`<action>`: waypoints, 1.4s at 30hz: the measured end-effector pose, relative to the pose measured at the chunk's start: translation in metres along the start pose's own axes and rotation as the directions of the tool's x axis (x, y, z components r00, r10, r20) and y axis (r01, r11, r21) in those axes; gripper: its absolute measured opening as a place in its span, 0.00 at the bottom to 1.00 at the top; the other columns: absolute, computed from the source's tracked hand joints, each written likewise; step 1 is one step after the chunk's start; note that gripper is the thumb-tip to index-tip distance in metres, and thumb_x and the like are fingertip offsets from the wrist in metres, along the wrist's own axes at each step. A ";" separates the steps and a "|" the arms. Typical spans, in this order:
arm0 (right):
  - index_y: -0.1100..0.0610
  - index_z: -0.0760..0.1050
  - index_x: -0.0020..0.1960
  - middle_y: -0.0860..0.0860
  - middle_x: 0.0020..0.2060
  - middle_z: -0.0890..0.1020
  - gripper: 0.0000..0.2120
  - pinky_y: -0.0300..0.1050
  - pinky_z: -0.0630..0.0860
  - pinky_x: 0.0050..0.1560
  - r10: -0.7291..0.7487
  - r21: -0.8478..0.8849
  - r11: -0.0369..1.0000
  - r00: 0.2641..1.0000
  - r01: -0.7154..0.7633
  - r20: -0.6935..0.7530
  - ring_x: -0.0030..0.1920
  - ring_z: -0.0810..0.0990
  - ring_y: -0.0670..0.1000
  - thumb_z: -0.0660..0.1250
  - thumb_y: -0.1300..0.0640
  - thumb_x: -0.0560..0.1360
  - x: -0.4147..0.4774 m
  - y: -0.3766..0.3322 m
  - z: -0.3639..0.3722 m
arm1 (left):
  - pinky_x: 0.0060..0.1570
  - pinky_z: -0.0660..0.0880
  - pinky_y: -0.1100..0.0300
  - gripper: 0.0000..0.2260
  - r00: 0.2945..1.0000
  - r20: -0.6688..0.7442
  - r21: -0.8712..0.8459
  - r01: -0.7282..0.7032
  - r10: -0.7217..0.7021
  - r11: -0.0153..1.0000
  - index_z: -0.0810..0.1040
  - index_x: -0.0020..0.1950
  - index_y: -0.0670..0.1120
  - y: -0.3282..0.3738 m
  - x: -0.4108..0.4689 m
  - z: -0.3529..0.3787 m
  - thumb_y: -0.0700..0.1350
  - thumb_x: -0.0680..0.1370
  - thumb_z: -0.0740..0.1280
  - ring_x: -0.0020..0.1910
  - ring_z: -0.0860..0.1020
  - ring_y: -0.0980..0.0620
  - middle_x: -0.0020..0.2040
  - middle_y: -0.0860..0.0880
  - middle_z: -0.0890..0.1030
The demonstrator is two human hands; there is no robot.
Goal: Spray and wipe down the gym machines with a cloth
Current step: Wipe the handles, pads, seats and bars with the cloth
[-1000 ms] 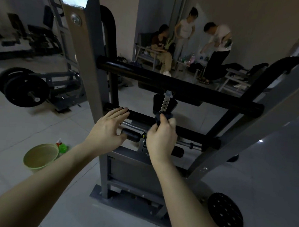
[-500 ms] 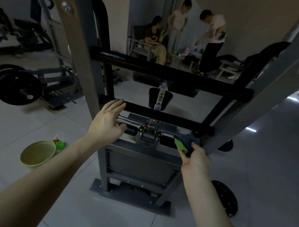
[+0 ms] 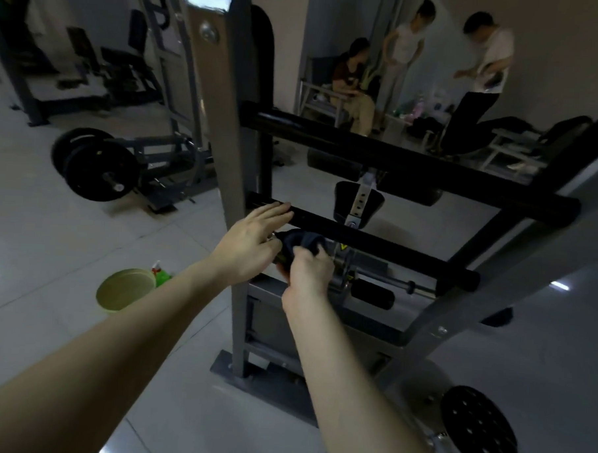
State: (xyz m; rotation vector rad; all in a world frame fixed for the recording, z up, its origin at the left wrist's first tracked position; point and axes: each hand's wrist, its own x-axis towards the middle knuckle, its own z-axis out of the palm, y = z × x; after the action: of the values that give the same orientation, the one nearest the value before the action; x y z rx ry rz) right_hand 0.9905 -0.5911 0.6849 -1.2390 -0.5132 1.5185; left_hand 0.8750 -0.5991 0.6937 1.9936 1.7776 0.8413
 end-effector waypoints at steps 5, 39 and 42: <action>0.54 0.72 0.73 0.59 0.69 0.77 0.24 0.59 0.80 0.61 0.031 -0.093 0.995 0.998 -0.025 0.062 0.61 0.80 0.60 0.65 0.68 0.80 0.002 0.004 -0.013 | 0.79 0.55 0.59 0.32 0.999 0.025 -0.233 0.037 -0.032 0.972 0.74 0.75 0.48 -0.010 0.003 -0.016 0.40 0.70 0.55 0.78 0.62 0.60 0.76 0.56 0.70; 0.61 0.72 0.74 0.54 0.68 0.76 0.21 0.40 0.73 0.50 -0.694 -0.838 0.026 0.613 0.545 0.378 0.60 0.79 0.55 0.64 0.60 0.81 0.001 -0.042 0.005 | 0.64 0.70 0.61 0.19 0.888 -0.351 -0.273 0.207 -0.298 0.939 0.75 0.71 0.58 -0.063 -0.001 -0.047 0.50 0.80 0.68 0.63 0.73 0.66 0.62 0.64 0.78; 0.59 0.69 0.77 0.55 0.71 0.74 0.24 0.52 0.76 0.61 -0.575 -0.893 0.017 0.735 0.449 0.359 0.66 0.77 0.59 0.63 0.59 0.82 -0.002 -0.004 0.029 | 0.57 0.71 0.69 0.18 0.947 -0.238 -0.345 0.126 -0.216 0.930 0.74 0.63 0.67 -0.071 -0.004 -0.066 0.44 0.80 0.67 0.55 0.74 0.74 0.54 0.70 0.78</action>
State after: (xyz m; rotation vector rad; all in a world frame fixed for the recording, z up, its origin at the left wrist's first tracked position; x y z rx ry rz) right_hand 0.9665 -0.5832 0.7001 -1.7038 -1.8396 0.2781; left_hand 0.7785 -0.6000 0.7006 1.5454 1.7817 1.3057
